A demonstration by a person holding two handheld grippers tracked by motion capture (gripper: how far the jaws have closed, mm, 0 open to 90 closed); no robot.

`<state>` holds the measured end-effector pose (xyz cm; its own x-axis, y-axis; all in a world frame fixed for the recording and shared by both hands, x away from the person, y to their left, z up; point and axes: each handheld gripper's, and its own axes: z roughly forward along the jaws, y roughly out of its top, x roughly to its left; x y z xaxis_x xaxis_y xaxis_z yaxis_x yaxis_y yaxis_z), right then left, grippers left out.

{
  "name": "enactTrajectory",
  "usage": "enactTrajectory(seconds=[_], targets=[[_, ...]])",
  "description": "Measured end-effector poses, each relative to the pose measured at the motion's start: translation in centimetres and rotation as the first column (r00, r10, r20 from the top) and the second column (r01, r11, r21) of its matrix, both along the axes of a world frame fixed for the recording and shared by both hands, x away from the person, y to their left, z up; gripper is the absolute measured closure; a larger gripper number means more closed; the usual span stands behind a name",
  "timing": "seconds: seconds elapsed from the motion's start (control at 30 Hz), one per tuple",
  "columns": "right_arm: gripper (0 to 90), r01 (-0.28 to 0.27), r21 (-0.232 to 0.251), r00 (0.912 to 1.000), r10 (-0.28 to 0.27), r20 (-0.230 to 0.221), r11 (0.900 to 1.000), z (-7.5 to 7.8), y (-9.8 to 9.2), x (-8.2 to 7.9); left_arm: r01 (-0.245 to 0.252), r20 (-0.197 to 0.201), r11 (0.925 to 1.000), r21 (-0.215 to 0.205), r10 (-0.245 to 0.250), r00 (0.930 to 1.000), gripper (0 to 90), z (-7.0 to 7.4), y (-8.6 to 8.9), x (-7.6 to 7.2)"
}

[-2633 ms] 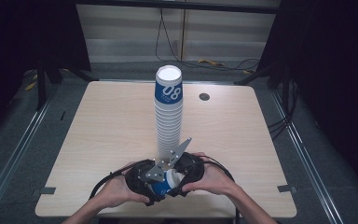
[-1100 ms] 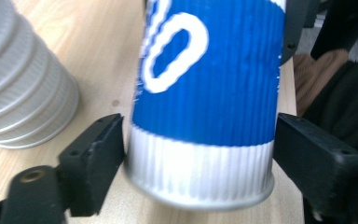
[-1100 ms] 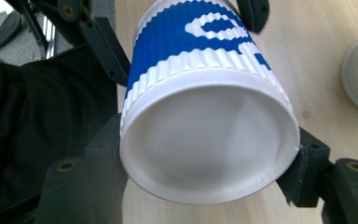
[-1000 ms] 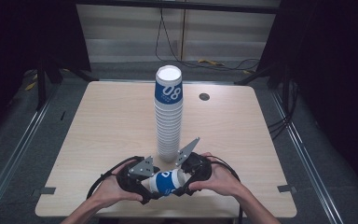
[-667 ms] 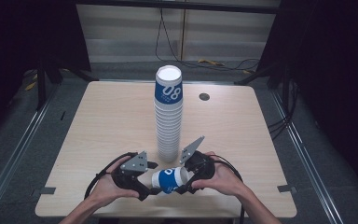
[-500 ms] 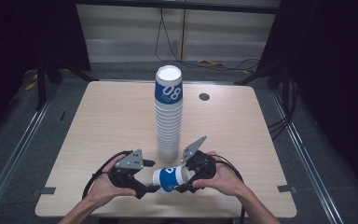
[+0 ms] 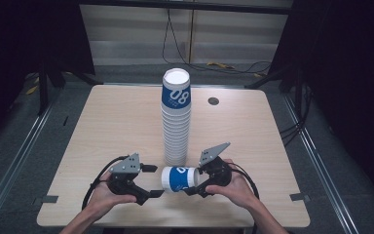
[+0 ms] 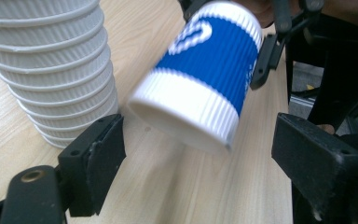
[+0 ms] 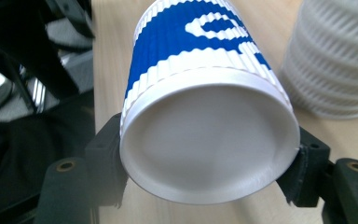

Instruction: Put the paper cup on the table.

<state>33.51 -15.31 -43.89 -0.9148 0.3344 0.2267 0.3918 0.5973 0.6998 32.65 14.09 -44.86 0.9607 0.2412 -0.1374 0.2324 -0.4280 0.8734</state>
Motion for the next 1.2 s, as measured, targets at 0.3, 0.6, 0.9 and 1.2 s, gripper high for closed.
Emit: enactTrajectory(seconds=[0.3,0.6,0.9,1.2], targets=[[30.4,0.034,0.109,0.9993,-0.036,0.012,0.993,0.2,-1.0,0.1,-0.017,0.004,0.9991,-0.039,0.017,0.9998,16.5,-0.3,0.0,0.0],[30.4,0.052,0.236,0.9984,-0.045,-0.035,0.97,-0.4,-1.7,0.0,-0.041,0.012,0.9942,-0.099,0.042,0.999,17.1,-0.4,0.2,-0.1],[30.4,0.034,0.287,0.9994,-0.034,-0.005,0.957,-0.6,-1.3,-0.2,-0.025,-0.023,0.9939,-0.107,0.023,0.9995,15.8,-0.2,0.1,-0.2],[30.4,0.029,0.395,0.9996,-0.024,-0.017,0.918,-0.8,-1.4,-0.2,-0.034,-0.057,0.9911,-0.129,0.026,0.998,15.7,-0.1,0.0,-0.2]])
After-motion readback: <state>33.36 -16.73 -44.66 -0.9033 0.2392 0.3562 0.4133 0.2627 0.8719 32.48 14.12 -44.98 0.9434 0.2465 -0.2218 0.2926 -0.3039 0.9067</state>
